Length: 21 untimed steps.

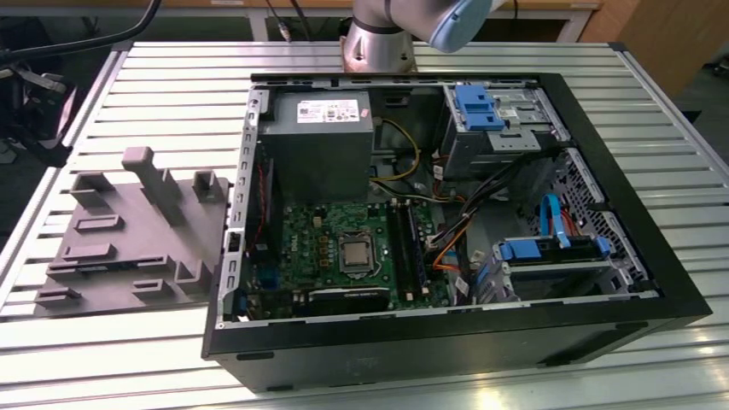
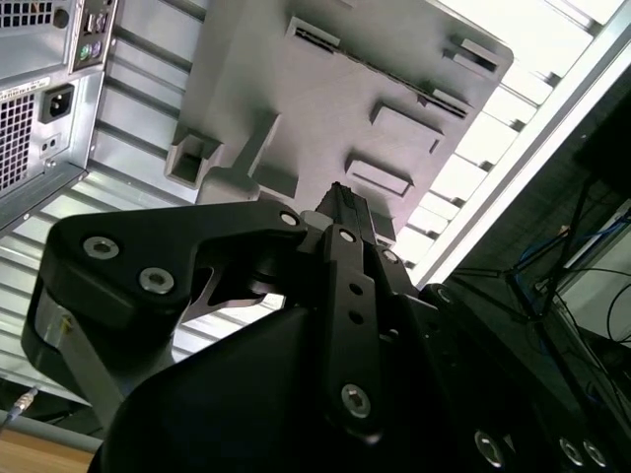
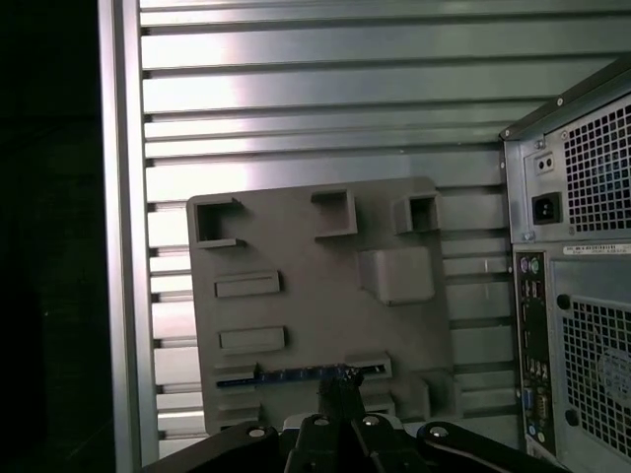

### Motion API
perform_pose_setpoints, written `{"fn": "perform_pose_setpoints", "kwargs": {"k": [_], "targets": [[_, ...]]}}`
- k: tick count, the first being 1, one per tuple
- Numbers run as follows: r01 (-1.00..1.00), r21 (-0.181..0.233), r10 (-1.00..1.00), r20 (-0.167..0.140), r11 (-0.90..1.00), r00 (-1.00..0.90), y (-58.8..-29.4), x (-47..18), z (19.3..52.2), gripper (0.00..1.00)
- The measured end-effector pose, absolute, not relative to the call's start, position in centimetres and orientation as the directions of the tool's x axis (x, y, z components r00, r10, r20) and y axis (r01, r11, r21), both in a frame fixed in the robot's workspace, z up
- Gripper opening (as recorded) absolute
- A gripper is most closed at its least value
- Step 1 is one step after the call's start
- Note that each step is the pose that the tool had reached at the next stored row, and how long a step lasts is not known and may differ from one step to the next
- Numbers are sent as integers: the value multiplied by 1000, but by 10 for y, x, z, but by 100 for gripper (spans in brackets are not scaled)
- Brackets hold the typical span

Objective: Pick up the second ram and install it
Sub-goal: 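Reach for the second ram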

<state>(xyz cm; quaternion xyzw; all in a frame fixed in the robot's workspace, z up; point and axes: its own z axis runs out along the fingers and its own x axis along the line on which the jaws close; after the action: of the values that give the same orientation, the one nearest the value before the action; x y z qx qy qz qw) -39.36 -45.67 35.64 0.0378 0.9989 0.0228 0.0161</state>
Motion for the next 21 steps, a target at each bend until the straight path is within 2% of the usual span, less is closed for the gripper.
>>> {"fn": "perform_pose_setpoints", "kwargs": {"k": [21], "targets": [[75,47,76,-30,996,-997,-459,-402,351,11]]}}
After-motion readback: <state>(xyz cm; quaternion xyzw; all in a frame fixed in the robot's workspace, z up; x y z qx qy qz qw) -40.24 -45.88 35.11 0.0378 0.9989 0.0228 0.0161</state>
